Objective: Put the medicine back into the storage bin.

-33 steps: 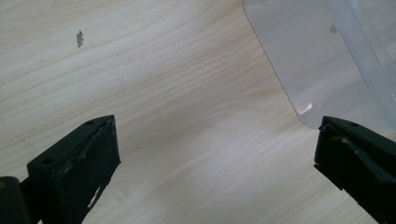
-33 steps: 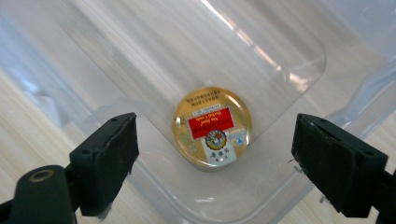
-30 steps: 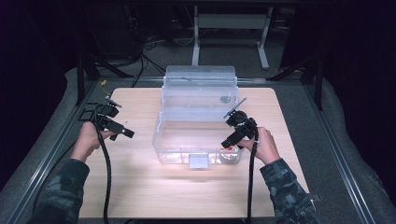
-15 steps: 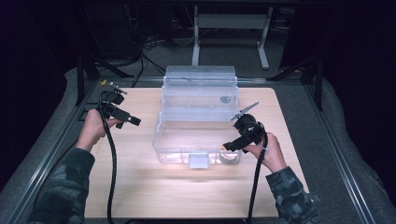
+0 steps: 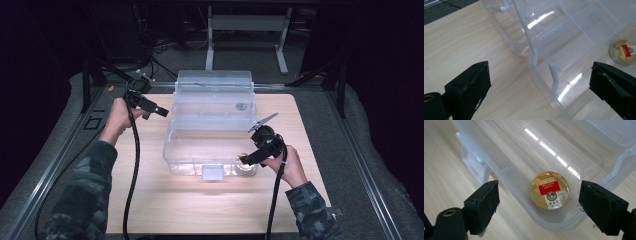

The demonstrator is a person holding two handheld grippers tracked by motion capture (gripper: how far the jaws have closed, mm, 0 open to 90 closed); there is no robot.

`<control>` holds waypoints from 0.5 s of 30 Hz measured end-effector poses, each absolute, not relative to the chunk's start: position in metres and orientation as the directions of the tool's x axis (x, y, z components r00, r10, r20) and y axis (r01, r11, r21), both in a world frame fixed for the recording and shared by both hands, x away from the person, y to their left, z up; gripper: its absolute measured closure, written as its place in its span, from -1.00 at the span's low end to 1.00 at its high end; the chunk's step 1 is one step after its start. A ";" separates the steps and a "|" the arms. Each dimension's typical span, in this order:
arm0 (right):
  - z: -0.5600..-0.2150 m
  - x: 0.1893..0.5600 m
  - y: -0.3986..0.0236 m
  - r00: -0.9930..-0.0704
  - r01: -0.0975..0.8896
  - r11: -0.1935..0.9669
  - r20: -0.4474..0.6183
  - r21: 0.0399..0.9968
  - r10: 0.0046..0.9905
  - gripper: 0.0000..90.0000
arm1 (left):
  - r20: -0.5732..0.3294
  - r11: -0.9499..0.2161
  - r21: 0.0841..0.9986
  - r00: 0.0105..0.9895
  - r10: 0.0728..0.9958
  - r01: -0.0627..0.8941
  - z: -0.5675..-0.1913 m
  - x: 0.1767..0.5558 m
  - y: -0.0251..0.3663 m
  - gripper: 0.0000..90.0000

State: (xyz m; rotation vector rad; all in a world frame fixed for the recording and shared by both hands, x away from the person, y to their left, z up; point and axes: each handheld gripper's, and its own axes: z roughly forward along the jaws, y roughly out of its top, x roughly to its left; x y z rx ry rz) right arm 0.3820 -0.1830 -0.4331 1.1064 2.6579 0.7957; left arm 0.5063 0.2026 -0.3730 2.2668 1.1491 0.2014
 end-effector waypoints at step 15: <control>-0.436 0.382 -0.180 -0.721 0.611 0.591 0.062 0.527 0.690 -0.61 | -0.095 -0.501 0.600 0.678 0.729 0.623 -0.363 0.539 0.164 -0.95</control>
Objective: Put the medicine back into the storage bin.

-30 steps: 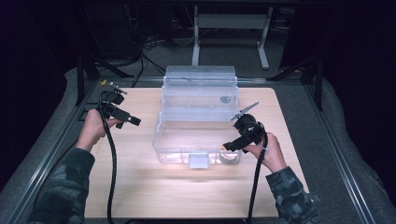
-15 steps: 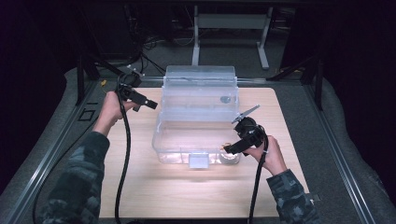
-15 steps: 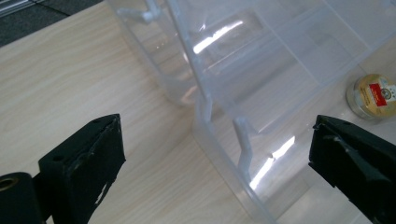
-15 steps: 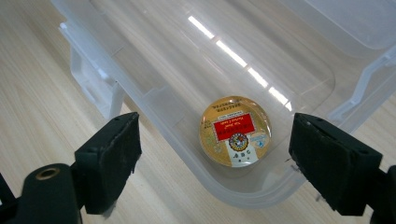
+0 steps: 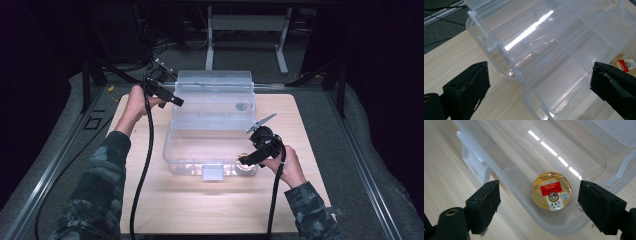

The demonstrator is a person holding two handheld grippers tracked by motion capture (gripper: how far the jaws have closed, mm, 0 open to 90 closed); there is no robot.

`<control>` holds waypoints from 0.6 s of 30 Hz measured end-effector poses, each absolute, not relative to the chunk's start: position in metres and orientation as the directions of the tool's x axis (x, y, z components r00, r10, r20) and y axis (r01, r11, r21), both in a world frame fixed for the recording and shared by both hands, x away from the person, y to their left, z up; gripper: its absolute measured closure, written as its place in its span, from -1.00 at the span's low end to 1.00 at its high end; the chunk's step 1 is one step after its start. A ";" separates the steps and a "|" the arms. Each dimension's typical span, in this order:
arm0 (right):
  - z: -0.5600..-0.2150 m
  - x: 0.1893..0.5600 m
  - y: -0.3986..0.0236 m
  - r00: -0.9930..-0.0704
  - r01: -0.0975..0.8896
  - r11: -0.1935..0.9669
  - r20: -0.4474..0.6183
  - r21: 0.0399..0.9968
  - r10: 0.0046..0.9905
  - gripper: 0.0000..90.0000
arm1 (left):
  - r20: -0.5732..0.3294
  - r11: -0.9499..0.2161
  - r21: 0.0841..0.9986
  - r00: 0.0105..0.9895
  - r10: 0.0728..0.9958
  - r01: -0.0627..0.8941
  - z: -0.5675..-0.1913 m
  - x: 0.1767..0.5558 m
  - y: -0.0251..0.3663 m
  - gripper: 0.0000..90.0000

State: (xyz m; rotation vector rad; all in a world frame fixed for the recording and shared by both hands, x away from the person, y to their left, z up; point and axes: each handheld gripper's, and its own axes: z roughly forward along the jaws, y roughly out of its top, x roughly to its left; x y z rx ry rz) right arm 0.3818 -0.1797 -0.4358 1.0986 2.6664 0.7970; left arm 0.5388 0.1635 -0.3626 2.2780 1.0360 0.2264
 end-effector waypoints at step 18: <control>-0.445 0.380 -0.173 -0.727 0.610 0.602 0.062 0.515 0.684 -0.59 | -0.050 -0.549 0.620 0.726 0.686 0.561 -0.379 0.566 0.118 -0.89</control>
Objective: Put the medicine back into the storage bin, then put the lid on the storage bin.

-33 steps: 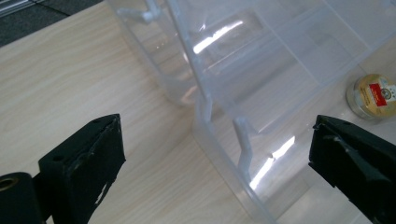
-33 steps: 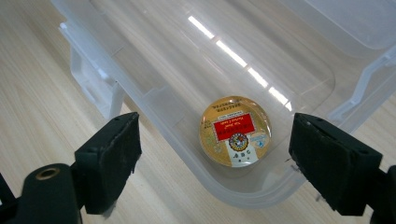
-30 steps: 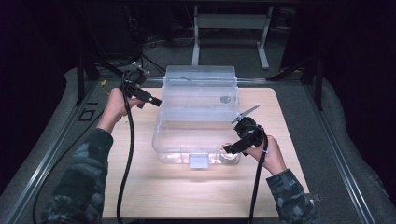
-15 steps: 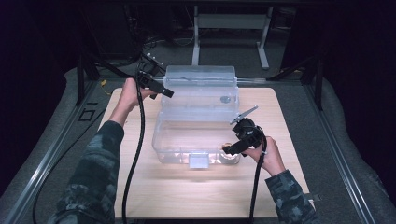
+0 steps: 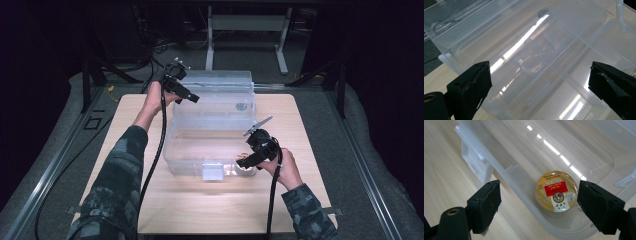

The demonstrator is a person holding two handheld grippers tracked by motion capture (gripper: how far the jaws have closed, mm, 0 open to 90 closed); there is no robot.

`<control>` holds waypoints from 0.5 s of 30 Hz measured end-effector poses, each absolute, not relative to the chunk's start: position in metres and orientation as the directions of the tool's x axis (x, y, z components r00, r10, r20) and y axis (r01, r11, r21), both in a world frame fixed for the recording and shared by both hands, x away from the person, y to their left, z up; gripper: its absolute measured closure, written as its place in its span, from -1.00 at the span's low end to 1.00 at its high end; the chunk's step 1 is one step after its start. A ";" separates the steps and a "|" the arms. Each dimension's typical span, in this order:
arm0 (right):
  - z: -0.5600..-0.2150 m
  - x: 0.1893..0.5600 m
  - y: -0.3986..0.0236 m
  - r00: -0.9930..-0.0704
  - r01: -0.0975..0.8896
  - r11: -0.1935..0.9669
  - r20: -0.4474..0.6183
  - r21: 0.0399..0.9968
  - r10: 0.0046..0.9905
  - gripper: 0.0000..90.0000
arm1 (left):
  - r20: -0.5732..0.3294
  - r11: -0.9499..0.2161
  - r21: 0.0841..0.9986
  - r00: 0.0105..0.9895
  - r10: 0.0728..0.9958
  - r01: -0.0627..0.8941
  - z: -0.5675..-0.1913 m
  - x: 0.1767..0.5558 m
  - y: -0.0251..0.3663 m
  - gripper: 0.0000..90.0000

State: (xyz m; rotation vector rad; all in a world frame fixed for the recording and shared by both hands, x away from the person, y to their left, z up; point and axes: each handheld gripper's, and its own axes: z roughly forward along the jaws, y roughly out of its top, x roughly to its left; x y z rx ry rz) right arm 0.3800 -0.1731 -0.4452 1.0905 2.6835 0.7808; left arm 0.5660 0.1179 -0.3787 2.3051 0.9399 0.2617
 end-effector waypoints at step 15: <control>-0.456 0.377 -0.164 -0.731 0.611 0.611 0.064 0.503 0.679 -0.35 | -0.011 -0.597 0.593 0.747 0.665 0.540 -0.398 0.575 0.097 -0.29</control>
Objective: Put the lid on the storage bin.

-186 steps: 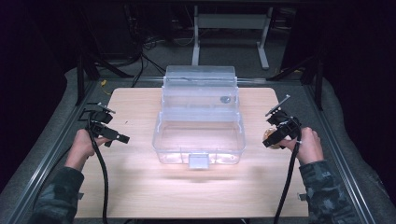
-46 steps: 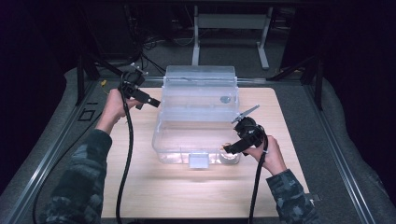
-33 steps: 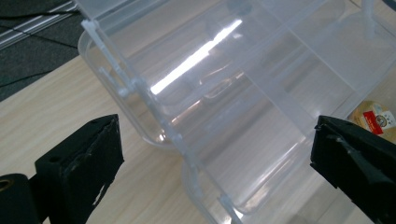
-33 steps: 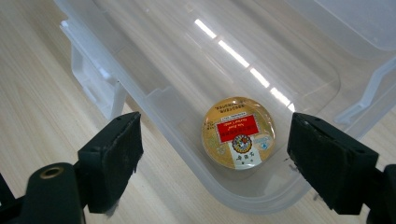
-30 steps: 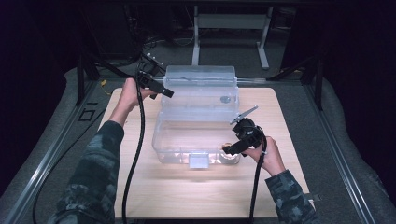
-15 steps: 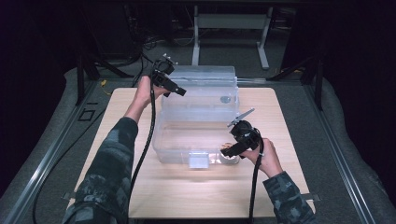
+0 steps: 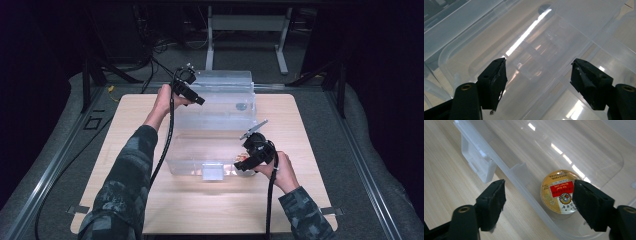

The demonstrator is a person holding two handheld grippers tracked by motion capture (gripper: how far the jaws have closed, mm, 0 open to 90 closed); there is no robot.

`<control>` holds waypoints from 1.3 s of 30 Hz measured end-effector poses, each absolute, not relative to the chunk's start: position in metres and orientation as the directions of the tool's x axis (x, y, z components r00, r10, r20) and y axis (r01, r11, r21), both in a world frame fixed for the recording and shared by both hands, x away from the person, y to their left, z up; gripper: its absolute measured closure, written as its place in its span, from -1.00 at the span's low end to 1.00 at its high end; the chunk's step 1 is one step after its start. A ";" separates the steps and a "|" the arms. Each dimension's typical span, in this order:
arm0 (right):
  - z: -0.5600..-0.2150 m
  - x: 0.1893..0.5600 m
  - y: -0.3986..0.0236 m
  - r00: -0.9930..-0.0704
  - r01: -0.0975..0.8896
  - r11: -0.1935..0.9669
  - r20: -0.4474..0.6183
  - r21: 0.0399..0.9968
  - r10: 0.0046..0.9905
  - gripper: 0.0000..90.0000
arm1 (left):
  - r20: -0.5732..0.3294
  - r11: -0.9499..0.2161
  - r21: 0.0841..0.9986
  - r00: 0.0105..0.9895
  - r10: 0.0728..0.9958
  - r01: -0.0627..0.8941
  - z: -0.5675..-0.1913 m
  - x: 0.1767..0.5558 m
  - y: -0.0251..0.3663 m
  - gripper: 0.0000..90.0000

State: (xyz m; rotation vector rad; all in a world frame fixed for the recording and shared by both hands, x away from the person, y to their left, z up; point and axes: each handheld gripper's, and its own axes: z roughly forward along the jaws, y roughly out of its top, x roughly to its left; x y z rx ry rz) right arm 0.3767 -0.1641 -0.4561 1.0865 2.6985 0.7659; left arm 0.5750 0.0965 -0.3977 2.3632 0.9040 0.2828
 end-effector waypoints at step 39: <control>-0.478 0.366 -0.140 -0.708 0.603 0.595 0.012 0.530 0.706 0.33 | -0.005 -0.623 0.599 0.780 0.626 0.503 -0.390 0.553 0.091 0.66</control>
